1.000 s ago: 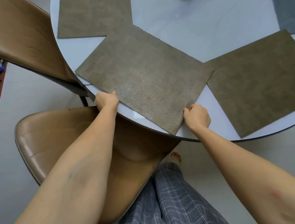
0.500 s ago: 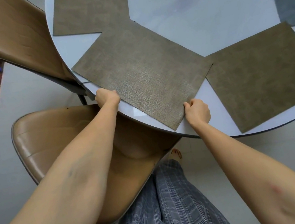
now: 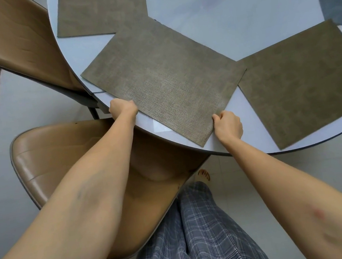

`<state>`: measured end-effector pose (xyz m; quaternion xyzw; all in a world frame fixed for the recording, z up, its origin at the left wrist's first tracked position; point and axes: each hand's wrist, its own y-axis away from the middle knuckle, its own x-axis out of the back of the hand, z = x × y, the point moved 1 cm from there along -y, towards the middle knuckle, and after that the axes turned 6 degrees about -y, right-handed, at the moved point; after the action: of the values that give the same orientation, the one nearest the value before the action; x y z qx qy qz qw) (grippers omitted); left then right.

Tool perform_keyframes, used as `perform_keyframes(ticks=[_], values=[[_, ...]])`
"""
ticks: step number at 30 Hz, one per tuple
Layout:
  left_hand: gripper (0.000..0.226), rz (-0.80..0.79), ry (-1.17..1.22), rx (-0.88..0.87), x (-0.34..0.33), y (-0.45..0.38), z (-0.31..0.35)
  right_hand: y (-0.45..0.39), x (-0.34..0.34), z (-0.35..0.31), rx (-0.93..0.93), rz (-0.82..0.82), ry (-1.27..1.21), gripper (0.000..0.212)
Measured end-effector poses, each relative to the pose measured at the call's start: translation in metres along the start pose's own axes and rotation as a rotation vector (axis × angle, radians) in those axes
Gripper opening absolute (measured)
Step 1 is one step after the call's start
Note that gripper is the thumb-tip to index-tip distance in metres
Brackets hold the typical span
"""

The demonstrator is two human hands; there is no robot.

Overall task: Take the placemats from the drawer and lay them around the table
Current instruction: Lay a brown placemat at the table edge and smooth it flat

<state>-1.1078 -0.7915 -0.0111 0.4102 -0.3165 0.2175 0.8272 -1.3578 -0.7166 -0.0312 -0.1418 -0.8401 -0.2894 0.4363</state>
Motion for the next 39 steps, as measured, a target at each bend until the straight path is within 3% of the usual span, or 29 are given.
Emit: perform_keyframes(ticks=[10, 13, 15, 17, 20, 21, 23, 26, 30, 39], values=[[0.04, -0.002, -0.021, -0.007, 0.004, 0.007, 0.003, -0.001, 0.002, -0.001, -0.013, -0.022, -0.01, 0.036], [0.05, 0.056, -0.085, -0.072, 0.007, 0.016, -0.001, -0.003, 0.005, 0.004, 0.024, -0.008, 0.003, 0.038], [0.052, 0.171, -0.181, -0.29, 0.007, 0.021, -0.01, -0.001, 0.013, 0.009, 0.091, 0.059, 0.033, 0.044], [0.048, 0.258, -0.326, -0.629, 0.0, 0.021, -0.02, 0.001, 0.017, 0.005, 0.205, 0.144, 0.072, 0.038], [0.061, 0.126, -0.525, -0.887, -0.022, 0.01, -0.02, -0.002, 0.006, -0.02, 0.442, 0.165, 0.014, 0.011], [0.064, 0.073, -0.604, -0.913, -0.031, 0.005, -0.018, -0.006, -0.004, -0.032, 0.515, 0.143, 0.002, 0.027], [0.064, 0.011, -0.767, -0.925, -0.046, -0.005, -0.02, -0.014, -0.029, -0.055, 0.598, 0.055, 0.057, 0.05], [0.063, 0.003, -0.852, -0.918, -0.054, -0.015, -0.025, -0.018, -0.07, -0.077, 0.664, -0.019, 0.249, 0.064], [0.063, 0.001, -0.909, -0.887, -0.054, -0.014, -0.022, -0.019, -0.08, -0.062, 0.658, -0.01, 0.341, 0.067], [0.064, -0.136, -0.911, -0.788, -0.043, 0.002, -0.002, 0.015, -0.017, 0.038, 0.545, -0.096, 0.405, 0.063]])
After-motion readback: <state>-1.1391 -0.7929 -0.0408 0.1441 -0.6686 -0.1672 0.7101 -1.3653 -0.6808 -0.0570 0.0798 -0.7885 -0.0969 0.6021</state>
